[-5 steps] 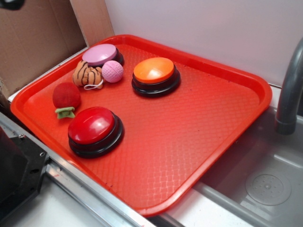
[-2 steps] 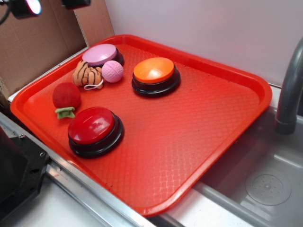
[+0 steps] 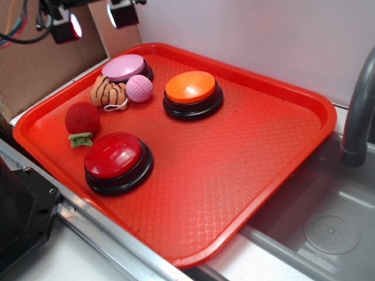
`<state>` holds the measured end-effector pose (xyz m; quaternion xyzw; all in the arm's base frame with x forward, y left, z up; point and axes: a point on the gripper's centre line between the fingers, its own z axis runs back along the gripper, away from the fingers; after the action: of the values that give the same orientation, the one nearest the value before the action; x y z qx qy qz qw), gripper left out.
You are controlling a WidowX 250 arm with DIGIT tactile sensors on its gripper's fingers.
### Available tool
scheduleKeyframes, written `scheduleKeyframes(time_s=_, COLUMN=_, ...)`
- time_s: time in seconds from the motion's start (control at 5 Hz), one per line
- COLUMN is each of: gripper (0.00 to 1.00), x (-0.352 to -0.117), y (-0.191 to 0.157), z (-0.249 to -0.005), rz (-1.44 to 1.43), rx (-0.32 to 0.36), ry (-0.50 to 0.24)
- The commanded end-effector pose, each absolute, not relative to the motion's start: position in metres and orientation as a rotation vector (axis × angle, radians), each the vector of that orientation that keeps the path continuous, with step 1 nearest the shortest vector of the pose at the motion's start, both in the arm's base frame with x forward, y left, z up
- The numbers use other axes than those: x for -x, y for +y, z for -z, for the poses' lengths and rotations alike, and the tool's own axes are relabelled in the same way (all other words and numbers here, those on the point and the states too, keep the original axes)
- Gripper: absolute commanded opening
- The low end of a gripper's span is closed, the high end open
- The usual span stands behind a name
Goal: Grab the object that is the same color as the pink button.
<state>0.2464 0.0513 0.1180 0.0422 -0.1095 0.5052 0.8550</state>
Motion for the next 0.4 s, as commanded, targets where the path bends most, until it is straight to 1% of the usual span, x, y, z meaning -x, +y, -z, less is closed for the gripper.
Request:
scheduleKeyframes(time_s=0.0, gripper=1.0, x=-0.268, y=0.074, z=-0.087, rz=-1.222, rx=-0.149, ry=-0.334)
scheduleKeyframes(time_s=0.2, gripper=1.0, x=-0.27, y=0.074, z=-0.067, rz=-1.227, rx=-0.193, ry=-0.304)
